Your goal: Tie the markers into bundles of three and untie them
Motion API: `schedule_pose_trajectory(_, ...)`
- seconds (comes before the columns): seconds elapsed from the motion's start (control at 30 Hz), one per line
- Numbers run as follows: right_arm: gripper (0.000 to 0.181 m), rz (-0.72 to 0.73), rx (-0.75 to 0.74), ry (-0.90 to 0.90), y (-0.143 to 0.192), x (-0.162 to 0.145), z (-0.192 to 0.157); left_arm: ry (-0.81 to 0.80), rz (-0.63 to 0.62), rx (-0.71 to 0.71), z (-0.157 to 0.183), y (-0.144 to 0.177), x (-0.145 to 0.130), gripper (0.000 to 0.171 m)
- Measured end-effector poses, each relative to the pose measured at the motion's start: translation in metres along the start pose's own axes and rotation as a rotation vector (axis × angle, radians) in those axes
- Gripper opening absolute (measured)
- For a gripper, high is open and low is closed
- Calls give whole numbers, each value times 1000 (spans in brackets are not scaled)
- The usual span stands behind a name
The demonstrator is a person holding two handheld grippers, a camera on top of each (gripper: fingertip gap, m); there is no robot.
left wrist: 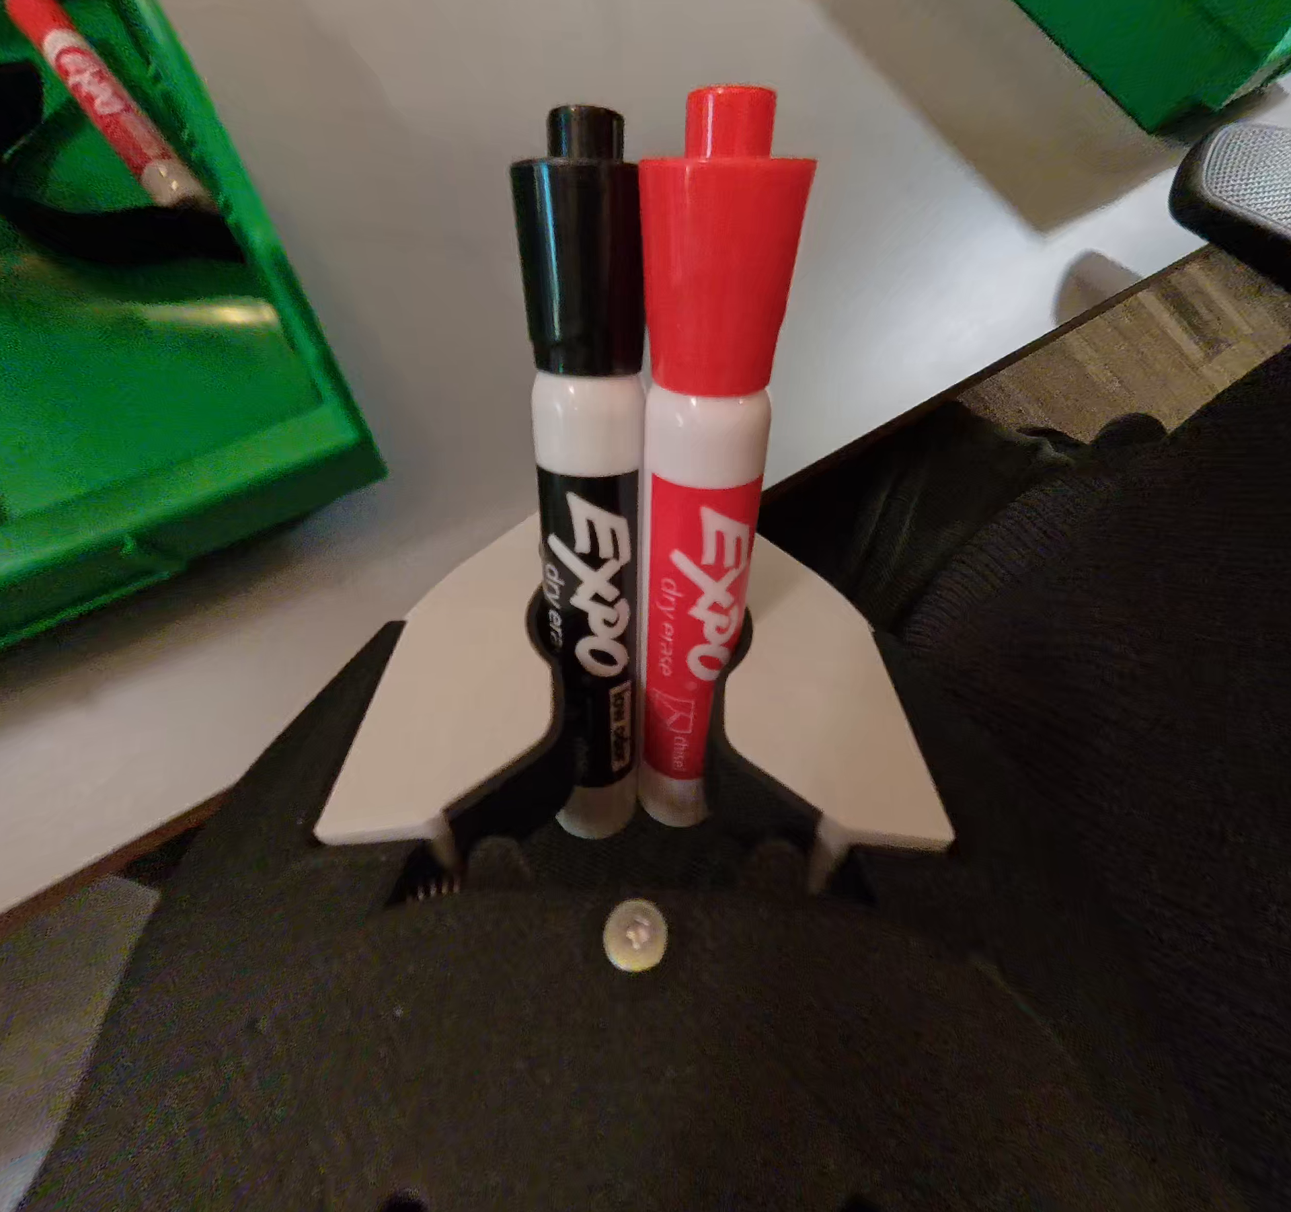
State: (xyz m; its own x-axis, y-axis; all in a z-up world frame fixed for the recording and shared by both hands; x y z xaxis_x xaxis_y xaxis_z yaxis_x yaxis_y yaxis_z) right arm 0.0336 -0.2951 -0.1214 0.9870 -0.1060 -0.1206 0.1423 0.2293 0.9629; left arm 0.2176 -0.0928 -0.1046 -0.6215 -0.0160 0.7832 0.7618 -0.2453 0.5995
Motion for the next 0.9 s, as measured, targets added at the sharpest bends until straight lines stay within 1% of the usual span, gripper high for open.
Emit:
schedule_pose_trajectory(0.07, 34, 3, -3, 66, -12, 4, 4, 29, -5, 8, -3, 5, -8, 43)
schedule_pose_trajectory(0.1, 33, 17, -32, 94, -13, 5, 8, 47, -7, 6, -4, 6, -12, 43)
schedule_pose_trajectory(0.13, 27, 25, -28, 99, -12, 6, 11, 63, -8, 4, -5, 7, -15, 43)
schedule_pose_trajectory(0.17, 28, 36, -7, 80, -12, 8, 11, 77, -10, -1, -6, 8, -17, 44)
schedule_pose_trajectory(0.23, 37, 53, 7, 67, -13, 11, 11, 93, -8, -10, -8, 8, -19, 44)
schedule_pose_trajectory(0.3, 38, 27, -1, 97, -16, 12, 9, 95, -5, -16, -9, 8, -18, 43)
schedule_pose_trajectory(0.4, 26, 14, 7, 111, -16, 16, 4, 103, -10, -32, -9, 5, -18, 44)
schedule_pose_trajectory(0.43, 21, 10, 9, 107, -16, 17, 3, 102, -11, -37, -9, 4, -17, 44)
schedule_pose_trajectory(0.5, 21, -21, 40, 74, -14, 15, -3, 85, -9, -33, -9, 3, -13, 43)
schedule_pose_trajectory(0.57, 20, -32, 32, -9, -7, 11, -5, 62, -12, -26, -9, 1, -10, 43)
schedule_pose_trajectory(0.63, 20, 49, 20, -83, 13, 5, -13, 48, -21, -33, -7, -2, -9, 43)
schedule_pose_trajectory(0.73, 19, 189, -46, -246, 59, -18, -32, 41, -40, -38, -6, -6, -8, 44)
schedule_pose_trajectory(0.8, 19, 281, -111, -366, 94, -39, -58, 25, -42, -36, -5, -7, -5, 44)
schedule_pose_trajectory(0.9, 19, 390, -215, -564, 135, -76, -115, 3, -48, -54, -2, -12, -1, 43)
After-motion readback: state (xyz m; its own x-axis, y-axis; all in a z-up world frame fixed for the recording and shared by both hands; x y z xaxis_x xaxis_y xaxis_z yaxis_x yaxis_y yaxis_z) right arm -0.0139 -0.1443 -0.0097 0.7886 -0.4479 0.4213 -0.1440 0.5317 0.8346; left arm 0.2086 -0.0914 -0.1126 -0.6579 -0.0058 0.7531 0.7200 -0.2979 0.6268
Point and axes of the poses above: each gripper's, where its closed fingertips meet, y back along the fingers, x out of its top, z = x × y across the jaws, the point moved 7 cm from there along y, back along the fingers, and after that the axes turned 3 degrees about z, right-handed, at the moved point
